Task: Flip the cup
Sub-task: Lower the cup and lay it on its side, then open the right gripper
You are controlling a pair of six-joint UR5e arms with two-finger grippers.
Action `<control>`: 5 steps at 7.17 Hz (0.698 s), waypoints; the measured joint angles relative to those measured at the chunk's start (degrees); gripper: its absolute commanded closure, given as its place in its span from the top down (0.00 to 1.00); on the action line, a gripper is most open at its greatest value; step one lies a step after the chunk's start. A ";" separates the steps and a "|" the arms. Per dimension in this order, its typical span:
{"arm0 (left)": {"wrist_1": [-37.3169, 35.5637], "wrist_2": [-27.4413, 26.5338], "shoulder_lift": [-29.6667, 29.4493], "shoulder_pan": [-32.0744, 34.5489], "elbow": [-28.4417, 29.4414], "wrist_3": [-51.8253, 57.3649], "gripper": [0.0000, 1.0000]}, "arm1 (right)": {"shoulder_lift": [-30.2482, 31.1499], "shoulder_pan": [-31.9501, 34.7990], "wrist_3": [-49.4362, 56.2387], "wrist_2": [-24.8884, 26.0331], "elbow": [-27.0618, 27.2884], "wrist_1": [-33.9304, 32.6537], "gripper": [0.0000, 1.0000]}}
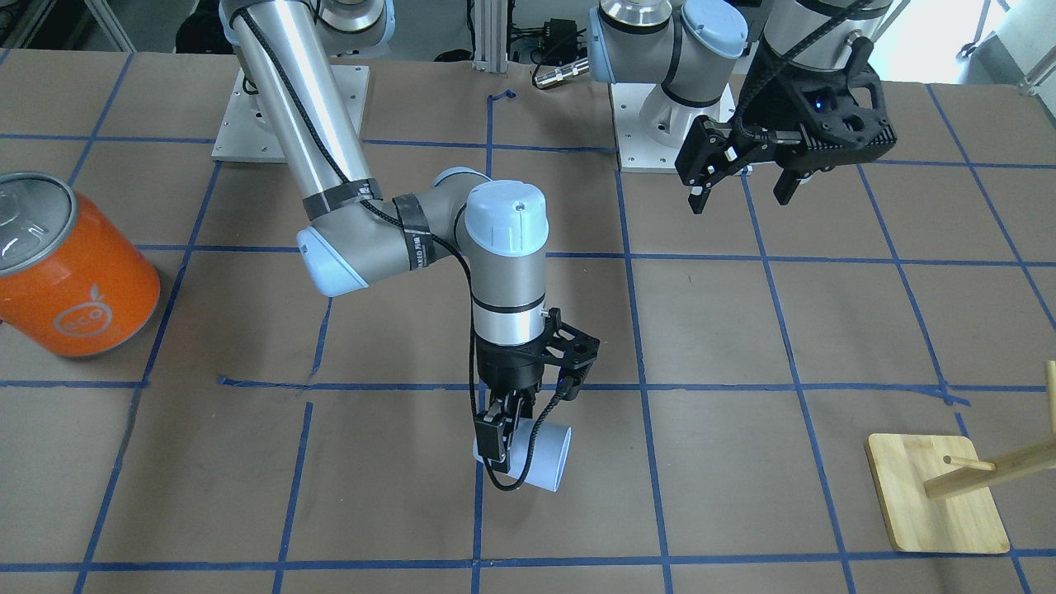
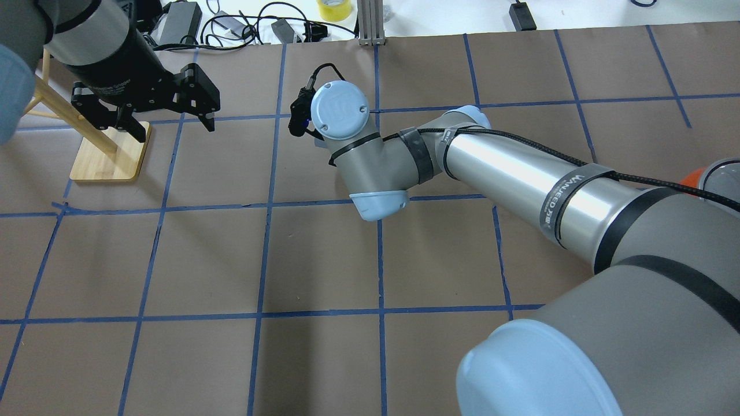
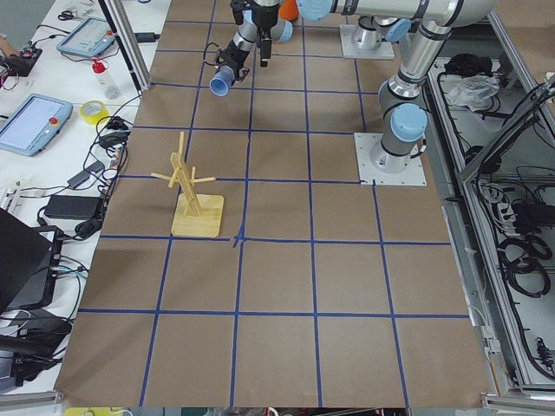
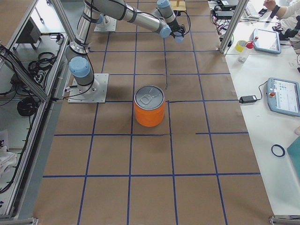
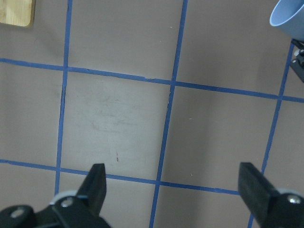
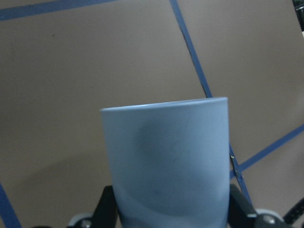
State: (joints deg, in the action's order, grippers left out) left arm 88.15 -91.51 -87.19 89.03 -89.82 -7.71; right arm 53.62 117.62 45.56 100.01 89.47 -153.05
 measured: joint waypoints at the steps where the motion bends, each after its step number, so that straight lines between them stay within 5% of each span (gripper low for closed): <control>1: 0.00 -0.02 0.00 0.00 0.00 0.02 1.00 | -0.55 0.92 0.45 0.02 0.00 -0.09 0.52; 5: 0.00 0.02 0.03 0.00 0.00 0.04 1.00 | -1.26 1.50 7.37 -0.84 0.35 0.27 0.52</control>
State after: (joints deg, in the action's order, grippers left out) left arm 88.15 -91.50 -87.16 89.03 -89.82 -7.67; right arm 52.36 119.12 52.93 99.17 89.82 -152.78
